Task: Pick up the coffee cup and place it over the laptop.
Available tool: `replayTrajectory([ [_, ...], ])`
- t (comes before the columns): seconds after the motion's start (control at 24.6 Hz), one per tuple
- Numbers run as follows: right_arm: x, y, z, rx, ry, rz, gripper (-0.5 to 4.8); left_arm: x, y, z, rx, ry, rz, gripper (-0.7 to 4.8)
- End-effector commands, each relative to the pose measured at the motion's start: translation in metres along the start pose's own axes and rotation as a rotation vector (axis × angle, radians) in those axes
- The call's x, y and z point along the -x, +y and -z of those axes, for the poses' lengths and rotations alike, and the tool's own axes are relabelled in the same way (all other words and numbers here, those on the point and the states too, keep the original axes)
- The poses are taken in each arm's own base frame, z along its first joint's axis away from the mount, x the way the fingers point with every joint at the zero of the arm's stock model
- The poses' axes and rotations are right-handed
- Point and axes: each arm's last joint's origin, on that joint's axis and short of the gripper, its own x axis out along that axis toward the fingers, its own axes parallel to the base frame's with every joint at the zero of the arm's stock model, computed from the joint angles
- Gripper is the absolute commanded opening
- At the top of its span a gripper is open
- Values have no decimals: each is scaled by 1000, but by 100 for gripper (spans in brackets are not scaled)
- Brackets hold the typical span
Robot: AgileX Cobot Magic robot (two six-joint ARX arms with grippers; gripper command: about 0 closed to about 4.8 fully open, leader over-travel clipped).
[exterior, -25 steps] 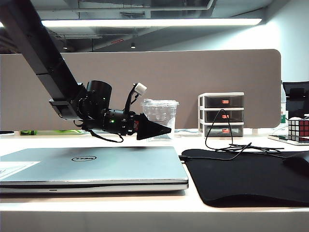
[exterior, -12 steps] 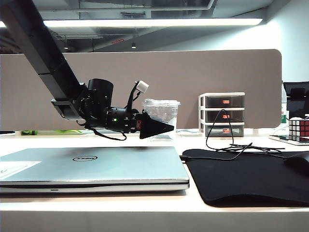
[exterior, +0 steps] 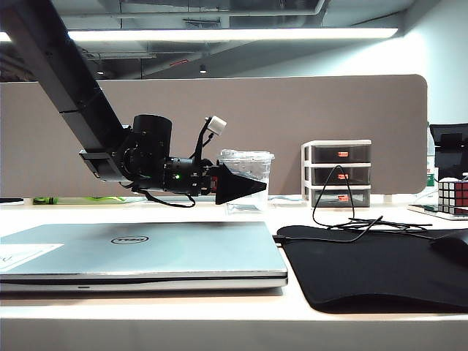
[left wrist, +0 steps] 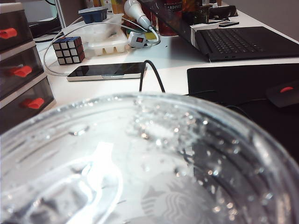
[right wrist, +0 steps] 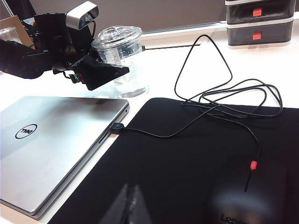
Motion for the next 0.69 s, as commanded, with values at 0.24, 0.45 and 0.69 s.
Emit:
replayTrajectory([
  [0.24,-1,0,1,5,-2,-3,-6,1,3,-12,19,-51,-11,452],
  [0.45,-1,0,1,5,-2,-3,-6,1,4,-20,19,-93,4,384],
  [0.69,-1,0,1,5,-2,-4,-6,1,4,-20,16,-95,4,300],
])
